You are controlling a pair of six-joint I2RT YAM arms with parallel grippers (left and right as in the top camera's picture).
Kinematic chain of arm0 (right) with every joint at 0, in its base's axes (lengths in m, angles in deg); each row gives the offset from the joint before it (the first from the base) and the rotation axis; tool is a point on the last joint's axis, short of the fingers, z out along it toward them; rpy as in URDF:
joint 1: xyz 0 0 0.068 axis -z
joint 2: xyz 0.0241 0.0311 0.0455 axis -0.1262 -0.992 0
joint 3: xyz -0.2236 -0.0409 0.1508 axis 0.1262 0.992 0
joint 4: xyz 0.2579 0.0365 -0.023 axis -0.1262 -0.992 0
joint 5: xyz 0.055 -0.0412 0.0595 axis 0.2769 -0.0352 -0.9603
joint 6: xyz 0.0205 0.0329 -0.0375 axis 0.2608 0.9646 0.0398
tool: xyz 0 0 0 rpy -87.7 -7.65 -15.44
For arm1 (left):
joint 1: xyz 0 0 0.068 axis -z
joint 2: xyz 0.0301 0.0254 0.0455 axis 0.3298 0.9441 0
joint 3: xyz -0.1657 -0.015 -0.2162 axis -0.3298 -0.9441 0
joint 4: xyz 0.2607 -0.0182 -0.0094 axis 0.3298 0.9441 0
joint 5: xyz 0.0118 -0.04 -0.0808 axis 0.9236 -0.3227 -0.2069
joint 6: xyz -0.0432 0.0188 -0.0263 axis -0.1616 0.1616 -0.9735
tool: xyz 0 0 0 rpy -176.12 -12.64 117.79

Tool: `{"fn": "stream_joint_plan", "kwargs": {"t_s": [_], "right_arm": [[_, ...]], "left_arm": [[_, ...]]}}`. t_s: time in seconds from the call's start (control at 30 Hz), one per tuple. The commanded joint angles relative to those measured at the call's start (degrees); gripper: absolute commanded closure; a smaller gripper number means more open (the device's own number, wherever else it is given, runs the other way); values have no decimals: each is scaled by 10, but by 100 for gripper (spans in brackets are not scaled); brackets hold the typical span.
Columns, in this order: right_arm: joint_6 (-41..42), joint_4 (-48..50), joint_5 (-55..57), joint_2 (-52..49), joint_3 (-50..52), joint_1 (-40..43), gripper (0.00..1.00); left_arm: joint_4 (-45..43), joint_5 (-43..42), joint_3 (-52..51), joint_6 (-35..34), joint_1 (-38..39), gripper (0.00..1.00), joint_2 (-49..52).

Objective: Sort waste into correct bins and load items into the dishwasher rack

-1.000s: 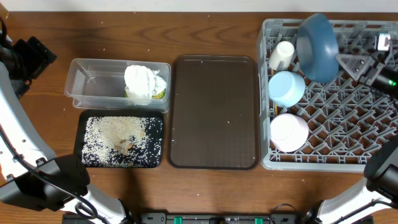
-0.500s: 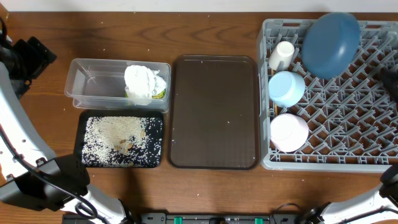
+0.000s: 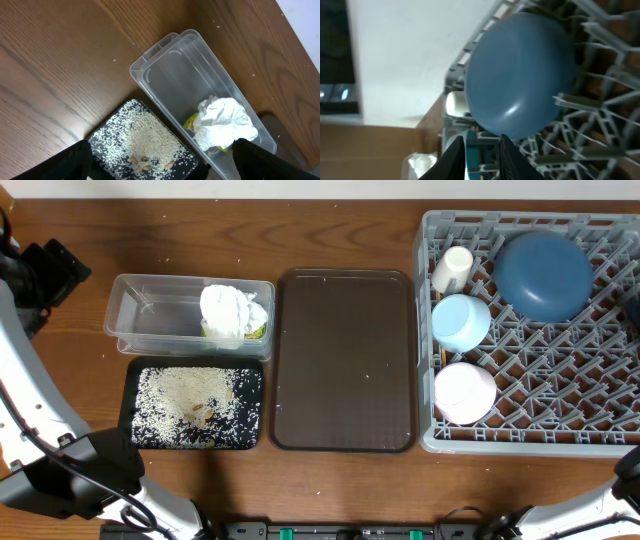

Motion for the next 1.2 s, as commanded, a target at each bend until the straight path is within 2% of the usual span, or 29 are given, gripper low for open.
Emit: {"fn": "stream_joint_plan", "kwargs": {"t_s": [0.0, 0.17, 0.33, 0.37, 0.43, 0.63, 0.73, 0.9, 1.03, 1.13, 1.17], "right_arm": [[11, -3, 70, 39, 0, -13, 79], [-6, -12, 176, 100, 0, -56, 78], [-44, -24, 310, 174, 0, -147, 77], [-50, -29, 342, 188, -1, -170, 75], [-69, -35, 398, 213, 0, -223, 64], [-108, -61, 560, 241, 0, -386, 58], [-107, -73, 636, 232, 0, -455, 52], [-107, -74, 653, 213, 0, -508, 48], [-106, -82, 614, 207, 0, -534, 47], [-106, -103, 601, 206, 0, -550, 38], [-106, -109, 601, 206, 0, -554, 30]], "left_arm": [[2, 3, 3, -1, -3, 8, 4], [2, 3, 3, -1, -3, 8, 4], [2, 3, 3, -1, -3, 8, 4], [2, 3, 3, -1, -3, 8, 4], [2, 3, 3, -1, -3, 8, 4], [2, 3, 3, -1, -3, 8, 4], [2, 3, 3, -1, -3, 8, 4], [2, 3, 3, -1, -3, 8, 4], [2, 3, 3, -1, -3, 8, 4], [2, 3, 3, -1, -3, 8, 4], [2, 3, 3, -1, -3, 8, 4]]}}
